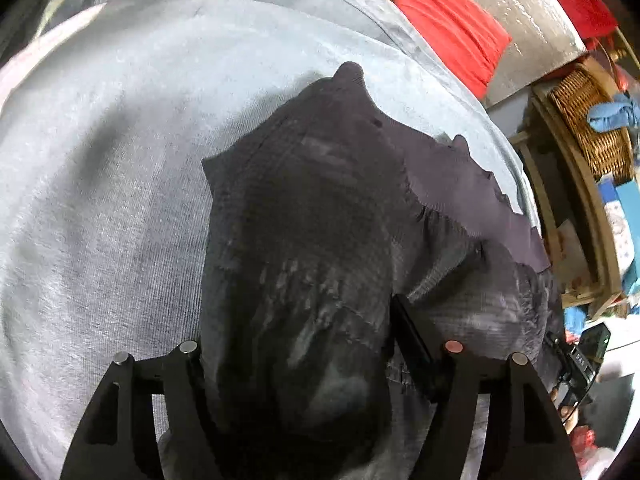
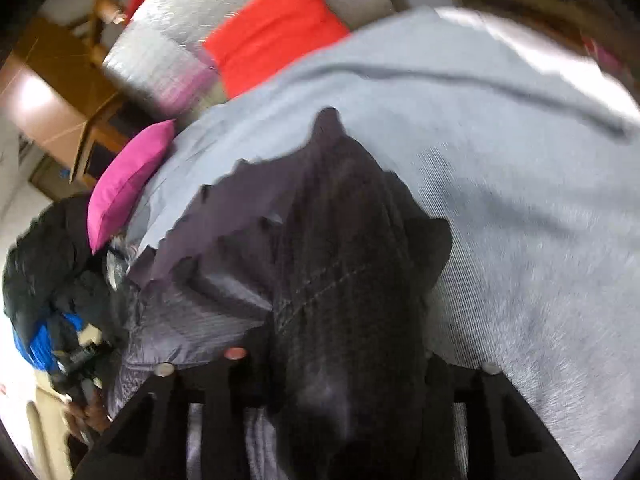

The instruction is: Fold large clothes

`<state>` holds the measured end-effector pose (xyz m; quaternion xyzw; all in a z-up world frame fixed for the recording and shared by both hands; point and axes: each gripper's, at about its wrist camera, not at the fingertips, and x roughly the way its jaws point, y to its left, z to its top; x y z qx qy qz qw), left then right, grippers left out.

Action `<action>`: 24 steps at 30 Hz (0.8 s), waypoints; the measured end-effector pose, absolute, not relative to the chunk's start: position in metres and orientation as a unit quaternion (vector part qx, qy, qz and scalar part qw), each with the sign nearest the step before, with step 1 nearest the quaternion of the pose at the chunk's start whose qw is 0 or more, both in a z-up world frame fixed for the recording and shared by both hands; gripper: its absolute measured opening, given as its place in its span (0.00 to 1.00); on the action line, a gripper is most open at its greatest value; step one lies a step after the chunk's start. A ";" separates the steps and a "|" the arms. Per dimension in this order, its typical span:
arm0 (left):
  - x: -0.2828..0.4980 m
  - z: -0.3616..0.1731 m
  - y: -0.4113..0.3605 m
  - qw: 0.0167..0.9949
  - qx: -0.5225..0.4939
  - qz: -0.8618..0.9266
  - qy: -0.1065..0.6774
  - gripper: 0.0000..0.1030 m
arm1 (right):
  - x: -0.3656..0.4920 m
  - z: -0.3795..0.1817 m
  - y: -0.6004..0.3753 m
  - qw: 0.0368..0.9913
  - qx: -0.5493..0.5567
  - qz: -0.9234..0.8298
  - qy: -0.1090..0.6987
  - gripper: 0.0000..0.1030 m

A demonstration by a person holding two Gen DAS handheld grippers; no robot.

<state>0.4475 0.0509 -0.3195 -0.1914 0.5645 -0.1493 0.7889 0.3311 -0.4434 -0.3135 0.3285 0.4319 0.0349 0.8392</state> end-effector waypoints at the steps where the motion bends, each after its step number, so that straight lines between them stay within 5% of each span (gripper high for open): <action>1: 0.445 -0.315 0.052 0.795 -0.189 -0.144 0.558 0.69 | 0.329 -0.311 -0.447 0.837 0.337 0.040 0.429 0.52; 7: 0.393 -0.258 0.063 0.864 -0.128 -0.087 0.479 0.69 | 0.303 -0.286 -0.449 0.861 0.312 -0.004 0.402 0.58; 14: 0.319 -0.218 0.030 0.923 -0.018 -0.062 0.380 0.76 | 0.224 -0.226 -0.408 0.938 0.205 -0.017 0.279 0.59; 24: 0.313 -0.281 -0.003 0.873 0.014 -0.073 0.482 0.83 | 0.225 -0.291 -0.353 0.879 0.222 0.044 0.419 0.58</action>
